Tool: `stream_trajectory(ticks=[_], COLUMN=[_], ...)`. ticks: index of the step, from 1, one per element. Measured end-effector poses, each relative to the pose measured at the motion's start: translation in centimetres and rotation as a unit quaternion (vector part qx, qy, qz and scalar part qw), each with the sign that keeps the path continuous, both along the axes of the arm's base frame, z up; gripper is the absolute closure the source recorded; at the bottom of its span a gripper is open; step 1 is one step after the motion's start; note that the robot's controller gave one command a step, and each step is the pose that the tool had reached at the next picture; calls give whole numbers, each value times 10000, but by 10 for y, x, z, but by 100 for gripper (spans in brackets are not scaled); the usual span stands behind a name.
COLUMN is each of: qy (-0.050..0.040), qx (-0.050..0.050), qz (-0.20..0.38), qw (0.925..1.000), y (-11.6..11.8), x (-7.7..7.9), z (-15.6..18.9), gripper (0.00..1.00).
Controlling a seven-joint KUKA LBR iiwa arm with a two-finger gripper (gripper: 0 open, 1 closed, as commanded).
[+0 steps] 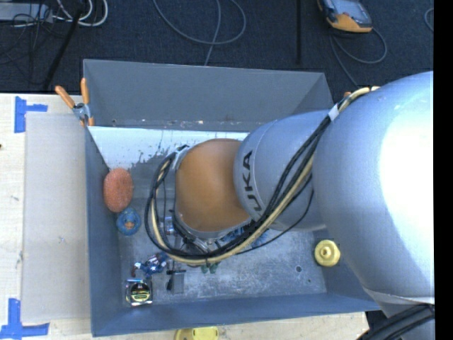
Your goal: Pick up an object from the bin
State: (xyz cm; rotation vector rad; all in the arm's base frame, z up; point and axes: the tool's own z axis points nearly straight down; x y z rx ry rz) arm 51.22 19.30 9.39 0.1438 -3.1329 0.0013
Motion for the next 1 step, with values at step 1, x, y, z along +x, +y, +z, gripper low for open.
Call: stream_trajectory(ticks=[1], qy=[-33], qx=[9], qz=[-143], qw=[9999], y=[0], x=[3], z=[25], gripper=[0])
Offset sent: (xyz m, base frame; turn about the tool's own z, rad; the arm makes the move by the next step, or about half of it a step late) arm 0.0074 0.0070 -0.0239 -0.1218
